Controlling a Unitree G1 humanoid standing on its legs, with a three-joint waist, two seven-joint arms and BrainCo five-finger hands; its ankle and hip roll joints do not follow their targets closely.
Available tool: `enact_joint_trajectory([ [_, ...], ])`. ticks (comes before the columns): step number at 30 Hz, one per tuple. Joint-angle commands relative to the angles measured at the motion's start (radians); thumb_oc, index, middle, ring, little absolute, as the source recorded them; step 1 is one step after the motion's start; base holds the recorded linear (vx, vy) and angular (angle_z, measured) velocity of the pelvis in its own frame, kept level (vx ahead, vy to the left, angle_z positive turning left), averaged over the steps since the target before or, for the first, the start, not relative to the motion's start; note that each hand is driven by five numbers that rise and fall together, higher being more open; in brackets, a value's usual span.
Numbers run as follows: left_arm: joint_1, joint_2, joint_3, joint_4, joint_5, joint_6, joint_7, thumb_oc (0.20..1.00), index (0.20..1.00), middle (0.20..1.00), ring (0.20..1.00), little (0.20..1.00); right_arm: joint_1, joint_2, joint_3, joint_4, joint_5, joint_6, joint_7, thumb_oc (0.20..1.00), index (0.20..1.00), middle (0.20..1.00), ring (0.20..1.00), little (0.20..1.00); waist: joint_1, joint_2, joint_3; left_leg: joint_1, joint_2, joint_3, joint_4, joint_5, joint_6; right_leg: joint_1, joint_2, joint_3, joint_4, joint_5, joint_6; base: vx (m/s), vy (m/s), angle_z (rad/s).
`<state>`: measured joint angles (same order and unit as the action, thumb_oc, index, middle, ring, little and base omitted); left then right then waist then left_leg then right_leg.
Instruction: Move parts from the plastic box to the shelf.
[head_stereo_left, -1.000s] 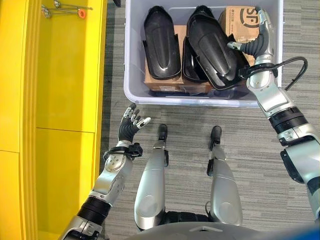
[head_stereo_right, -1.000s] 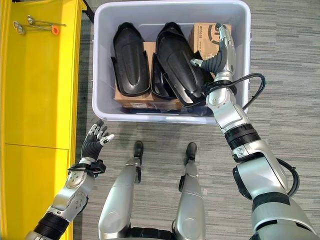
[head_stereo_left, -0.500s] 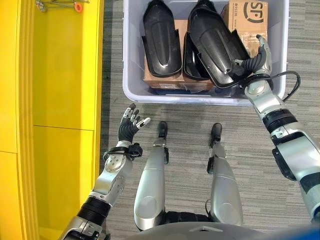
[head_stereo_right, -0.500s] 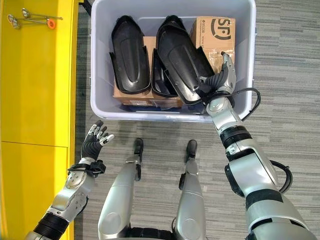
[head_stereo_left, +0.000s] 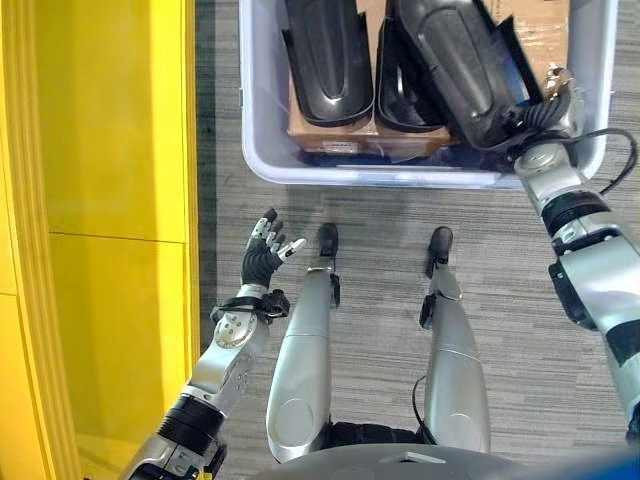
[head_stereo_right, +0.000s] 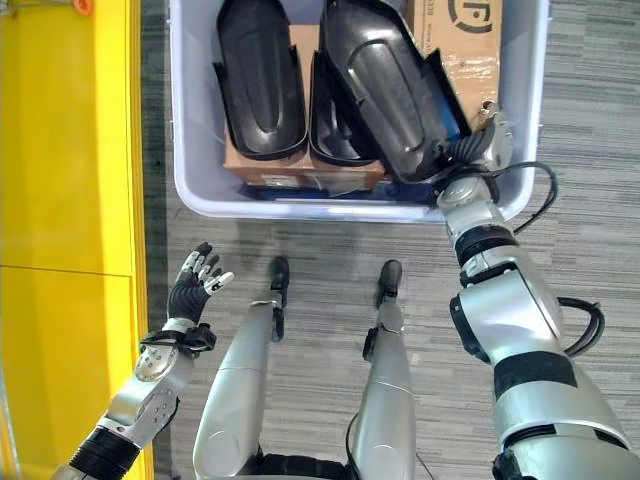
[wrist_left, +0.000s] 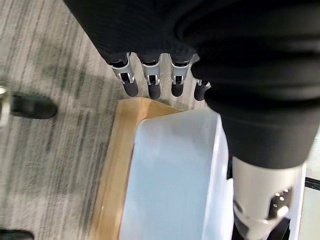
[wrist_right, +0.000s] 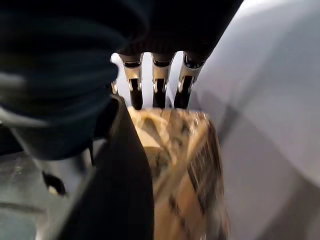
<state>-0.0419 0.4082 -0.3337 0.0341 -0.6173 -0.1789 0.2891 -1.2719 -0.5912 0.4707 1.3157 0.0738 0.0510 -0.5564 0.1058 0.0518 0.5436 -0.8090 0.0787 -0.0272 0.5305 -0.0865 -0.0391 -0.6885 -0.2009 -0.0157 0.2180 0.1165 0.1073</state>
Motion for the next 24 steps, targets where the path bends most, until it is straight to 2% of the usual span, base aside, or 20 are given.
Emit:
enact_joint_trajectory([
  [1,0.046,0.022,-0.027,-0.093,0.019,-0.035,0.012,1.0,1.0,1.0,1.0,1.0,0.053,-0.019,0.02,0.013,-0.012,0.031,0.061,0.2,0.2,0.2,0.2,0.2,0.029,0.043,-0.024,-0.004,0.002,-0.013,-0.036,0.01,-0.005,0.001,-0.062,-0.023,0.289,-0.228,0.006,0.02,0.002,0.18],
  [14,-0.009,0.021,-0.021,-0.068,0.016,-0.04,0.027,1.0,1.0,1.0,1.0,1.0,0.044,-0.007,0.077,-0.023,-0.088,0.054,0.07,0.2,0.2,0.2,0.2,0.2,0.036,0.023,-0.024,0.07,-0.01,-0.019,-0.062,0.01,-0.005,0.091,-0.073,-0.042,0.265,-0.229,0.006,0.0,0.005,0.05],
  [15,-0.015,0.02,-0.021,-0.065,0.015,-0.038,0.025,1.0,1.0,1.0,1.0,1.0,0.043,-0.009,0.075,-0.019,-0.092,0.057,0.069,0.2,0.2,0.2,0.2,0.2,0.036,0.019,-0.024,0.082,-0.009,-0.02,-0.072,0.015,-0.005,0.109,-0.074,-0.046,0.255,-0.226,0.006,-0.1,0.018,0.02],
  [16,-0.025,0.021,-0.017,-0.064,0.015,-0.037,0.022,1.0,1.0,1.0,1.0,1.0,0.036,-0.014,0.071,-0.021,-0.091,0.057,0.069,0.2,0.2,0.2,0.2,0.2,0.038,0.017,-0.024,0.068,-0.009,-0.02,-0.083,0.047,0.0,0.098,-0.074,-0.053,0.242,-0.198,0.002,-0.03,-0.008,0.04],
  [17,-0.02,0.02,-0.021,-0.059,0.015,-0.037,0.02,1.0,1.0,1.0,1.0,1.0,0.046,-0.011,0.069,-0.023,-0.089,0.057,0.069,0.2,0.2,0.2,0.2,0.2,0.037,0.013,-0.024,0.101,-0.01,-0.023,-0.079,0.017,-0.006,0.131,-0.075,-0.05,0.245,-0.223,0.008,-0.1,0.007,0.04],
  [18,-0.031,0.021,-0.018,-0.055,0.015,-0.036,0.018,1.0,1.0,1.0,1.0,1.0,0.039,-0.016,0.061,-0.028,-0.085,0.056,0.067,0.2,0.2,0.2,0.2,0.2,0.037,0.011,-0.024,0.094,-0.008,-0.022,-0.093,0.049,-0.001,0.129,-0.074,-0.059,0.227,-0.194,0.004,-0.03,-0.017,0.05],
  [24,-0.041,0.035,-0.001,-0.038,0.013,-0.032,0.005,1.0,1.0,1.0,1.0,1.0,0.041,-0.036,0.024,-0.078,-0.04,0.042,0.061,0.2,0.2,0.2,0.2,0.2,0.04,-0.013,-0.024,0.194,-0.003,-0.034,-0.139,0.061,-0.008,0.239,-0.08,-0.082,0.173,-0.184,0.01,-0.02,-0.025,0.09],
])
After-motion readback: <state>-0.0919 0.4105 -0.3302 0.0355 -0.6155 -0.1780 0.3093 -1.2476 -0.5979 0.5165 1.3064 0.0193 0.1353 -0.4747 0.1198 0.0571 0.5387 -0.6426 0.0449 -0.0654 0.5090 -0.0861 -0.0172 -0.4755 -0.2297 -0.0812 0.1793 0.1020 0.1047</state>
